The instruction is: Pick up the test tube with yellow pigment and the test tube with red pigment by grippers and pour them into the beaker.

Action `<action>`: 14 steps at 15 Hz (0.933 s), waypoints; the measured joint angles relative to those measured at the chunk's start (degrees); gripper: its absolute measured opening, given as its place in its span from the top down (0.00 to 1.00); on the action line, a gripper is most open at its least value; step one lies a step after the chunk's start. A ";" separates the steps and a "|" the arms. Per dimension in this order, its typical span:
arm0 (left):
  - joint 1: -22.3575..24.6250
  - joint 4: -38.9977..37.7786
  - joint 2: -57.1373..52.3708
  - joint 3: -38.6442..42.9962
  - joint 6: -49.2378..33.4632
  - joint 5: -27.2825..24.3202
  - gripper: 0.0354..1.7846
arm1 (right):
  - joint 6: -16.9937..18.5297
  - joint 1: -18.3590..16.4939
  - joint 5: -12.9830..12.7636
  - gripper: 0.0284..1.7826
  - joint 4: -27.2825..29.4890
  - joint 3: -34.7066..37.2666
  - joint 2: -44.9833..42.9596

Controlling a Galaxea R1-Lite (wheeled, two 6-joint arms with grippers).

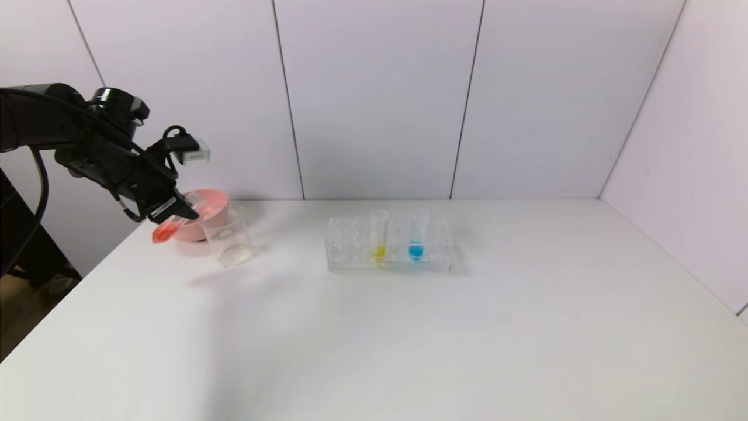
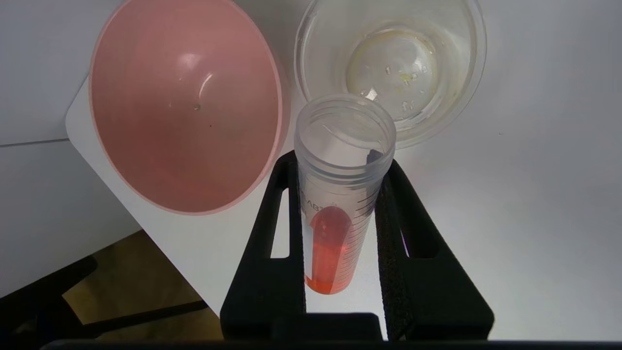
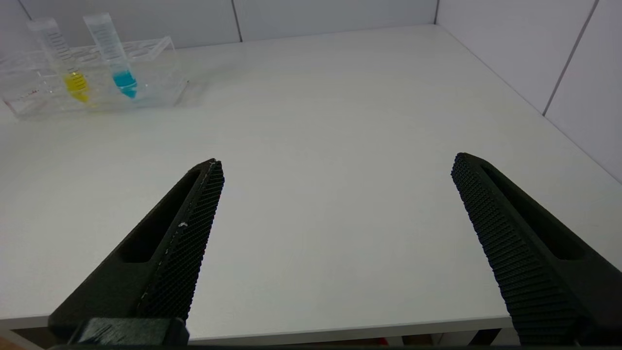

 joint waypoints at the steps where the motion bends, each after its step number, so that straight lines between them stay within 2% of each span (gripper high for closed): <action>1: -0.79 -0.02 0.20 -0.06 0.33 1.10 0.77 | 0.00 0.00 -0.02 0.04 0.00 0.00 0.00; 14: -6.56 -0.07 -0.99 -0.11 2.05 20.02 0.77 | 0.00 0.00 -0.02 0.04 0.00 0.00 0.00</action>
